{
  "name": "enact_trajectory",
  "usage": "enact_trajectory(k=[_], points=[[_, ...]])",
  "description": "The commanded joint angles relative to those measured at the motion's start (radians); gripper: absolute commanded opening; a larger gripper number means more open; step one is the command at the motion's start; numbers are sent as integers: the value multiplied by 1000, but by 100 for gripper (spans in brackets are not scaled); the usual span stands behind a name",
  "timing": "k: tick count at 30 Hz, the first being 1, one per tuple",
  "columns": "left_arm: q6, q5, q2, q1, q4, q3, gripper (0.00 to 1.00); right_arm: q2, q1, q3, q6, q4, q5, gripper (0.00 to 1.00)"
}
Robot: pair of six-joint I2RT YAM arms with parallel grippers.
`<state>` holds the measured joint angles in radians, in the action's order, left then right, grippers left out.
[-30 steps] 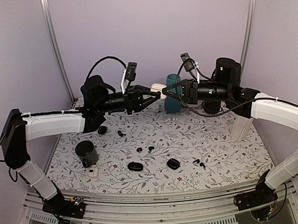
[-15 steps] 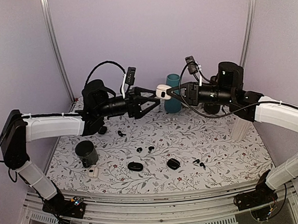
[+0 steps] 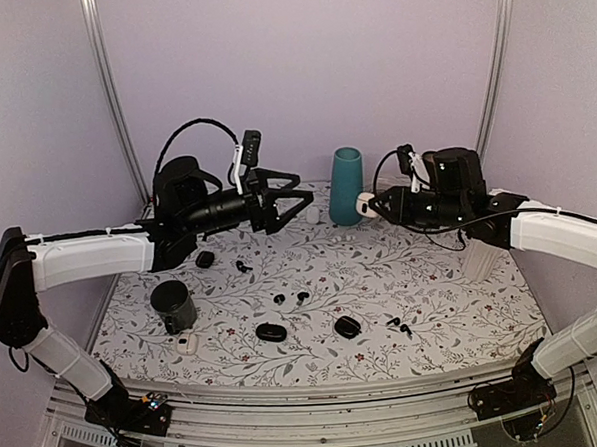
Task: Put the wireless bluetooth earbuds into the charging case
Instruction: Place the charging case with the earbuds at the center of the board.
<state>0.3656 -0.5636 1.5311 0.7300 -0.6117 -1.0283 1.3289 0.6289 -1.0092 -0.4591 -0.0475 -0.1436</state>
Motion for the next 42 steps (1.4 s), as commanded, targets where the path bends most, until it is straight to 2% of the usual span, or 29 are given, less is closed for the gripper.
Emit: enact_trajectory(k=[1, 10, 22, 30, 36, 42], points=[[-34, 33, -26, -16, 32, 19, 96, 20, -48, 66, -76, -53, 98, 5], [-32, 33, -25, -15, 40, 23, 96, 118, -112, 121, -119, -96, 157, 4], [-33, 37, -47, -16, 54, 39, 96, 298, -170, 130, -153, -95, 155, 5], [-28, 40, -56, -15, 55, 49, 96, 356, -201, 146, -165, -95, 138, 6], [-28, 43, -56, -16, 61, 48, 96, 360, -215, 159, -170, -98, 132, 15], [-27, 46, -52, -16, 66, 45, 96, 357, -218, 159, -166, -109, 140, 31]])
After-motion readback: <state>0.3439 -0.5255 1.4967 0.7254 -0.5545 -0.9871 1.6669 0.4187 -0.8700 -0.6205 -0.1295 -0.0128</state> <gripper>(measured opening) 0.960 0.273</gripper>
